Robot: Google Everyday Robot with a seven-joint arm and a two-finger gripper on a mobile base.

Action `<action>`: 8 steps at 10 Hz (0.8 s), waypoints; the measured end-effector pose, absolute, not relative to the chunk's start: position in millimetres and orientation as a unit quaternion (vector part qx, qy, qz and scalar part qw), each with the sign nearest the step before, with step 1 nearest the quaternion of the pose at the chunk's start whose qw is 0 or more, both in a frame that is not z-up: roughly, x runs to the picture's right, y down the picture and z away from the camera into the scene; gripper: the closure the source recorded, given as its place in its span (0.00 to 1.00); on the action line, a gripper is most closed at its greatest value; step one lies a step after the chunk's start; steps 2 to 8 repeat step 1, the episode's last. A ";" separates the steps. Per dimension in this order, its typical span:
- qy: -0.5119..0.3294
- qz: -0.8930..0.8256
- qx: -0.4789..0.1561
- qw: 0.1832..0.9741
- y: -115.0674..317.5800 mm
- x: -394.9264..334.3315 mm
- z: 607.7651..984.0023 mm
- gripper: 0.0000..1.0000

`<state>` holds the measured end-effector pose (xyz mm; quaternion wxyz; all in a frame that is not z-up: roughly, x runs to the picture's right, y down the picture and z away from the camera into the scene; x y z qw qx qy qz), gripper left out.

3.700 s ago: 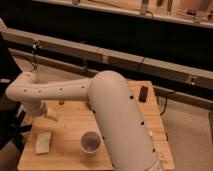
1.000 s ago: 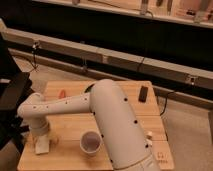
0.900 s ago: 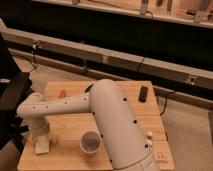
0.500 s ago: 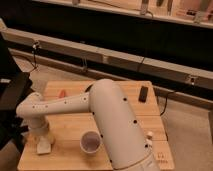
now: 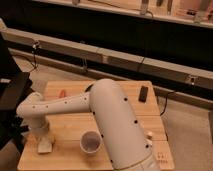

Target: Place the white sponge in the ceramic bowl

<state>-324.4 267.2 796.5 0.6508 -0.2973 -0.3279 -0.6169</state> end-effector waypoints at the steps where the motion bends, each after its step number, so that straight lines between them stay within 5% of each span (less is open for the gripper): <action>1: -0.324 -0.612 -0.291 0.660 253.4 -319.3 795.3 0.99; 8: -0.324 -0.612 -0.291 0.660 253.4 -319.3 795.3 0.99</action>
